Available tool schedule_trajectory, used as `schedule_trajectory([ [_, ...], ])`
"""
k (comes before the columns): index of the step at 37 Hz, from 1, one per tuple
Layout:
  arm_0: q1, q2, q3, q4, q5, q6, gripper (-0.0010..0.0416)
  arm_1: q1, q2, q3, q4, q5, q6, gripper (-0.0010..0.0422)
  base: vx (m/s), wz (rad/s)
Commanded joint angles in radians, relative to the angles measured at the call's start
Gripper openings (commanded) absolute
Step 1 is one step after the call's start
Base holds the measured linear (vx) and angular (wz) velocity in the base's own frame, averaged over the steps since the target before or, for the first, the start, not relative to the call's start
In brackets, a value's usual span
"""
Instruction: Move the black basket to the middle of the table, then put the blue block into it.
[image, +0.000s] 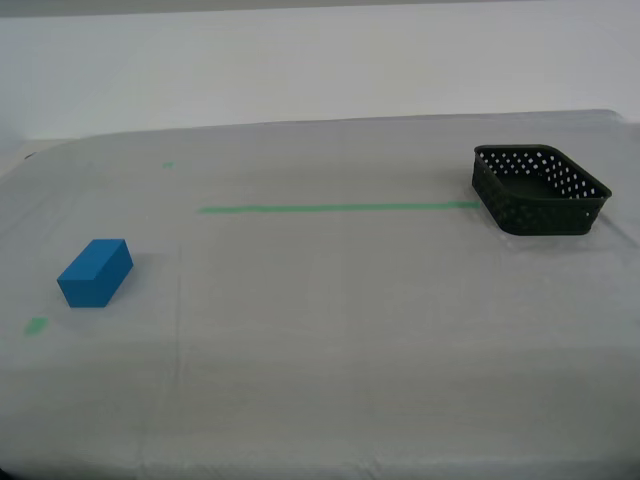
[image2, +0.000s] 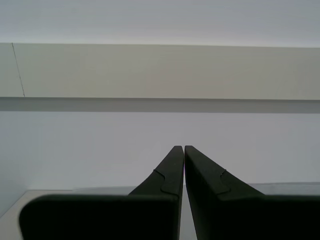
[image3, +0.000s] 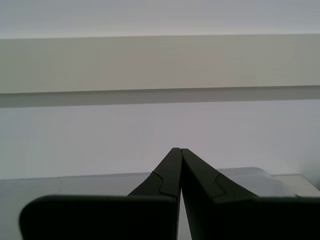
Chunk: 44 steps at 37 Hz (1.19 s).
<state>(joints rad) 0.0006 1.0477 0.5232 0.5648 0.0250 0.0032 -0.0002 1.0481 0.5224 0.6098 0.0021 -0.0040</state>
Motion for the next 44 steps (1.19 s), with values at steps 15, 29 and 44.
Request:
schedule_trajectory([
  [15, 0.0, 0.0, 0.001, -0.014, 0.002, 0.049, 0.0, 0.0, 0.0, 0.001, 0.005, 0.002, 0.002, 0.0, 0.0, 0.0],
  [29, -0.001, 0.0, 0.068, -0.209, 0.003, 0.056, 0.0, 0.0, 0.0, 0.001, 0.005, 0.002, 0.002, 0.0, 0.0, 0.0],
  [44, -0.018, 0.0, 0.199, -0.507, 0.003, 0.055, 0.0, 0.0, 0.0, 0.001, 0.005, 0.002, 0.002, 0.0, 0.0, 0.0],
])
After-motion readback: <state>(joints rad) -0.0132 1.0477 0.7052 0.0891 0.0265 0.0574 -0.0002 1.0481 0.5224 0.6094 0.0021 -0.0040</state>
